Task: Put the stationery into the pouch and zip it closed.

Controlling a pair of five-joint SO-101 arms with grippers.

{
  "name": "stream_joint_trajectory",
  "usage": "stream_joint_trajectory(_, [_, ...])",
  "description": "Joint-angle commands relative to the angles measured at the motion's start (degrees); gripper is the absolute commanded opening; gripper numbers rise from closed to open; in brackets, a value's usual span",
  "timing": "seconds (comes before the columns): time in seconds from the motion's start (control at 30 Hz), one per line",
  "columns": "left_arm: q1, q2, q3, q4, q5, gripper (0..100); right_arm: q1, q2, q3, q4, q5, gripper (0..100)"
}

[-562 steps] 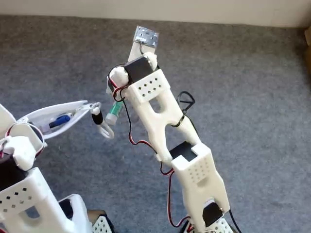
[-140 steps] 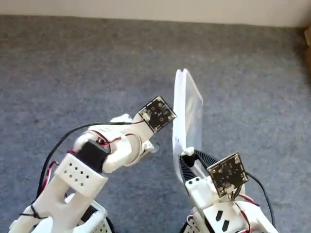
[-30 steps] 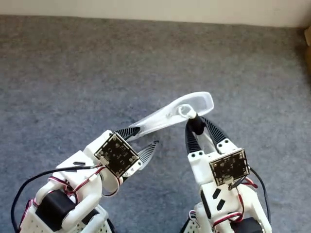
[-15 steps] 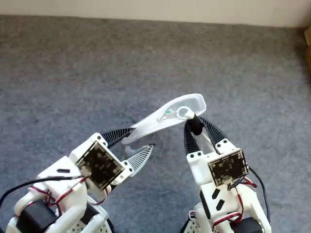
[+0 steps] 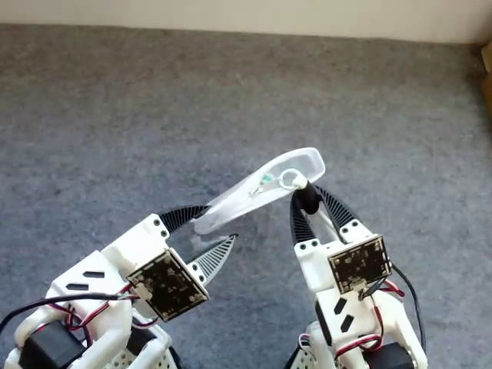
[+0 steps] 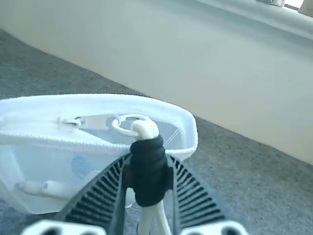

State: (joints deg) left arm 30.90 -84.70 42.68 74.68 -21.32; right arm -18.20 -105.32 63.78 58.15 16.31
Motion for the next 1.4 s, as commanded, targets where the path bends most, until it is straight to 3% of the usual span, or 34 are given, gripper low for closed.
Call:
stream_joint_trajectory(0.0, [0.66,-0.31,0.92,-0.26,-3.25,18,-0.22,0.13,0.31,0.13,0.70,0.5])
stream_joint_trajectory(0.23, [0.66,-0.40,7.96,-7.12,-5.10,18,-0.31,0.13,0.31,1.45,0.70,0.5])
stream_joint_trajectory(0.43, [0.66,-0.40,9.27,-9.76,-4.84,18,-4.70,0.04,-0.13,4.53,0.70,0.5])
stream_joint_trajectory(0.67, [0.92,-0.40,9.45,-10.20,-4.75,0,-4.88,0.04,-0.04,4.35,0.70,0.5])
stream_joint_trajectory(0.87, [1.19,-0.40,9.63,-9.67,-1.32,0,-4.70,0.04,-0.22,4.00,0.79,0.5])
stream_joint_trajectory(1.13, [1.10,-0.48,9.63,-6.33,0.53,0,5.85,0.31,0.22,-4.70,0.79,0.5])
stream_joint_trajectory(1.37, [1.19,-6.11,11.47,-5.27,0.53,0,9.71,0.48,0.40,-7.16,0.79,0.5])
